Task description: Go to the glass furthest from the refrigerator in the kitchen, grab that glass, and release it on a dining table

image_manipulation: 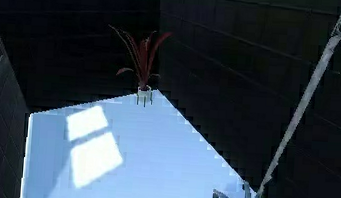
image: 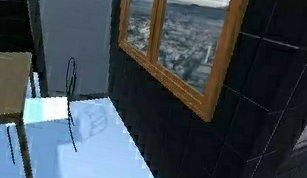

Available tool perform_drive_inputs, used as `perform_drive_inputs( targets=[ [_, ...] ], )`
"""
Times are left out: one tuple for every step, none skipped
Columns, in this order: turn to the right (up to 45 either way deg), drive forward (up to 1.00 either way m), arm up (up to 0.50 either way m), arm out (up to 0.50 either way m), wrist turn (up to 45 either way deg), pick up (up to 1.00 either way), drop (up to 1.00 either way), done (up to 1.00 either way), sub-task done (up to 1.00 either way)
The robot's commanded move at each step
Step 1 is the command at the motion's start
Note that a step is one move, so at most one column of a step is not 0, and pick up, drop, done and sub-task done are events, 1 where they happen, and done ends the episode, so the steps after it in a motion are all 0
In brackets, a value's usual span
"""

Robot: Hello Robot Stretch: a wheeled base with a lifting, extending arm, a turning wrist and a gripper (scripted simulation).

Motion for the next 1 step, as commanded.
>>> perform_drive_inputs(
  targets=[
    [-12.0,0.00,0.00,0.00,0.0,0.00,0.00,0.00,0.00]
  ],
)
